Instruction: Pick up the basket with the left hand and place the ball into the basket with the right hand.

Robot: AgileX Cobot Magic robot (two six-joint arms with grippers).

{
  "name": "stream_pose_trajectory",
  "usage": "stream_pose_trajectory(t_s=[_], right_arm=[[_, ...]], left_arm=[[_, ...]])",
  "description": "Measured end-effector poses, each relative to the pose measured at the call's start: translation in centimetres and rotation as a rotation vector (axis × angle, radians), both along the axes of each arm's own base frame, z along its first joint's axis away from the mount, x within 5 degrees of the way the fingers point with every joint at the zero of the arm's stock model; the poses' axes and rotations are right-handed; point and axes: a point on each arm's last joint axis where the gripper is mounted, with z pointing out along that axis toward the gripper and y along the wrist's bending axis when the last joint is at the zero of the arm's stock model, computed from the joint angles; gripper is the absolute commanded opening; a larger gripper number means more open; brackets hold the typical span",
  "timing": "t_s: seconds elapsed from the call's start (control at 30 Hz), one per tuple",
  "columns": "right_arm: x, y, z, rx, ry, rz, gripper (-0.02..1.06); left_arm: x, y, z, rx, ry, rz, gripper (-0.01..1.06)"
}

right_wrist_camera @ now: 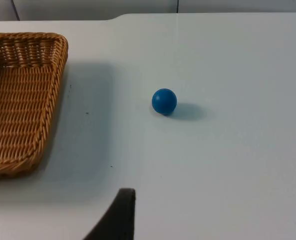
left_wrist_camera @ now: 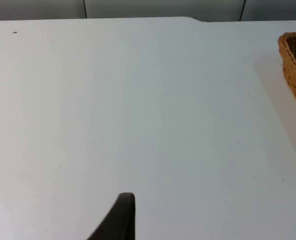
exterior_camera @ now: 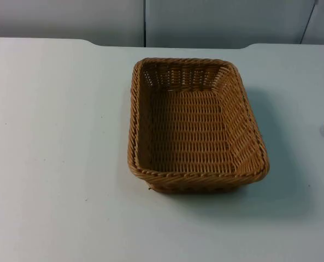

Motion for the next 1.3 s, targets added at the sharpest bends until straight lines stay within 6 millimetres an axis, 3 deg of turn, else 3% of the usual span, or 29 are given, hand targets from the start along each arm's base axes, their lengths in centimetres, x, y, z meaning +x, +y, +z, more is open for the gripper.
stream_pose_trajectory(t_s=[0.1, 0.3, 0.5, 0.67, 0.7, 0.87, 0.9, 1.07, 1.1, 1.27, 1.3], right_arm=[[0.0, 0.0, 0.0, 0.0, 0.0, 0.0, 1.05], [0.0, 0.0, 0.0, 0.0, 0.0, 0.0, 1.05], [0.0, 0.0, 0.0, 0.0, 0.0, 0.0, 1.05], [0.0, 0.0, 0.0, 0.0, 0.0, 0.0, 1.05], [0.0, 0.0, 0.0, 0.0, 0.0, 0.0, 1.05], [0.0, 0.0, 0.0, 0.0, 0.0, 0.0, 1.05], [0.0, 0.0, 0.0, 0.0, 0.0, 0.0, 1.05], [0.0, 0.0, 0.0, 0.0, 0.0, 0.0, 1.05], [0.0, 0.0, 0.0, 0.0, 0.0, 0.0, 1.05], [0.0, 0.0, 0.0, 0.0, 0.0, 0.0, 1.05], [0.0, 0.0, 0.0, 0.0, 0.0, 0.0, 1.05]], left_arm=[[-0.2, 0.0, 0.3, -0.001, -0.01, 0.0, 1.04], [-0.5, -0.1, 3.5, -0.015, -0.1, -0.007, 1.04], [1.6, -0.4, 6.7, -0.014, -0.103, -0.029, 1.04], [6.0, -0.7, 8.8, -0.019, -0.045, -0.041, 1.04], [6.0, -0.7, 8.8, -0.019, -0.045, -0.041, 1.04], [11.5, -1.2, 9.4, -0.011, 0.057, -0.057, 1.04], [11.5, -1.2, 9.4, -0.011, 0.057, -0.057, 1.04], [17.4, -1.9, 8.6, -0.016, 0.169, -0.107, 1.04], [17.4, -1.9, 8.6, -0.016, 0.169, -0.107, 1.04], [23.0, -3.0, 6.2, -0.054, 0.267, -0.182, 1.04], [23.0, -3.0, 6.2, -0.054, 0.267, -0.182, 1.04]])
